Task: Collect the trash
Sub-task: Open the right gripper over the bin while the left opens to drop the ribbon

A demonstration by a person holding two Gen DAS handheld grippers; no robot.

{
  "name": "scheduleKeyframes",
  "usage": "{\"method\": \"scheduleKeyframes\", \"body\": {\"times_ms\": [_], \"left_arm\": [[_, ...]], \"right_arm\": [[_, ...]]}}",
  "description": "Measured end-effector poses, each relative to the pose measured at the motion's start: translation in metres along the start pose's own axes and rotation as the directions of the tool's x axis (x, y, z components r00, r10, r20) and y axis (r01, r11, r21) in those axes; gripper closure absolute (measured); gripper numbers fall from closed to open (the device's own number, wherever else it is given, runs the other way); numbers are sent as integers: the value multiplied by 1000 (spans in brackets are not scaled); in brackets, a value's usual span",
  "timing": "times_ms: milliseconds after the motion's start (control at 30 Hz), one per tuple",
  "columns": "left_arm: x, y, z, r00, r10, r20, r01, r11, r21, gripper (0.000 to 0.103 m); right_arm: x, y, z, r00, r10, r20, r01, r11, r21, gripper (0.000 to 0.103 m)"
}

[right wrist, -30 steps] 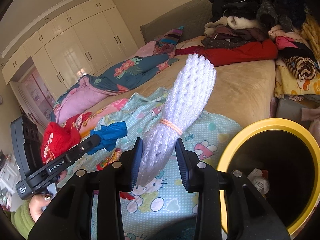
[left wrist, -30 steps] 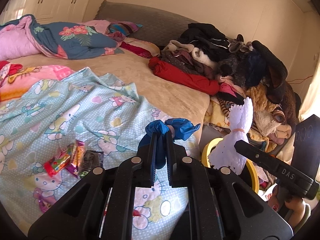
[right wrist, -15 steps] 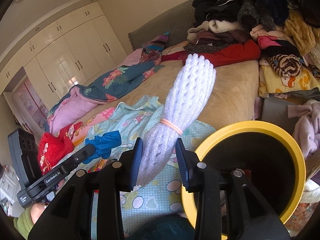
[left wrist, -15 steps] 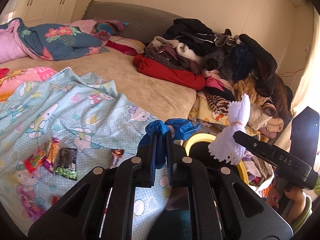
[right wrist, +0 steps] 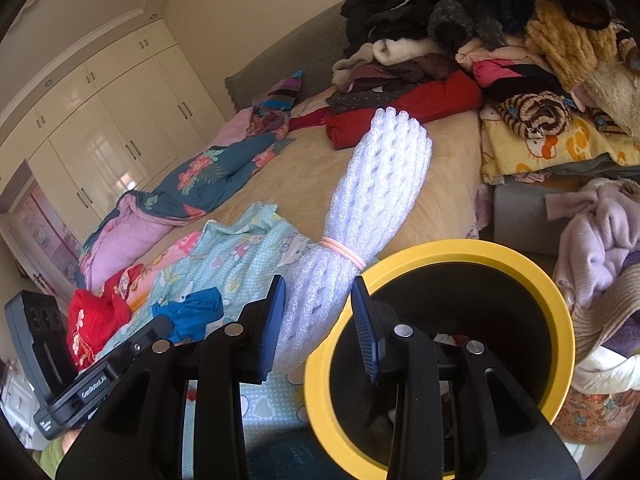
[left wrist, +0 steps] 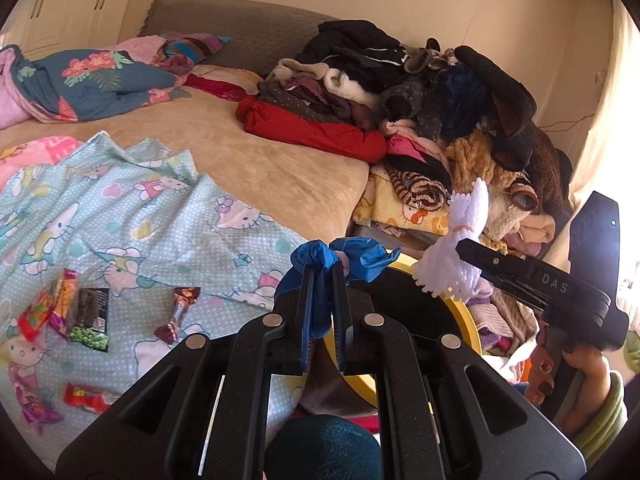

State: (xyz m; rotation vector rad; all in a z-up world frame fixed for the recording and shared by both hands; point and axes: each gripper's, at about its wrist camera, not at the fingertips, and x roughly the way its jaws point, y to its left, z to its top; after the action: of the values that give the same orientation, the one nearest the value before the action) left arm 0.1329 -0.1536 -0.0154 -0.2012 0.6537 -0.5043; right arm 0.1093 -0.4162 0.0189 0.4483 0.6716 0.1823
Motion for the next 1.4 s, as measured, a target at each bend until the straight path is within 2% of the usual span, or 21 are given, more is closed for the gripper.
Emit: {"method": "scheduleKeyframes", "body": {"times_ms": [367,800,1400], "left_arm": [[29,-30,-17,998,-29,-64,33,997,71,98],[65,-56,-40,987,-40,-156,61,990,130,98],[115,-70,-62,953,-61,-297,108,984,144,98]], "right_arm": [[2,-42,-2,996,-82,-24,83,994,63,71],[14,-73,-13,989,-120,-85,129,985,111,71],[36,-94,-22,974,-120,-194,146,981,127,69]]}}
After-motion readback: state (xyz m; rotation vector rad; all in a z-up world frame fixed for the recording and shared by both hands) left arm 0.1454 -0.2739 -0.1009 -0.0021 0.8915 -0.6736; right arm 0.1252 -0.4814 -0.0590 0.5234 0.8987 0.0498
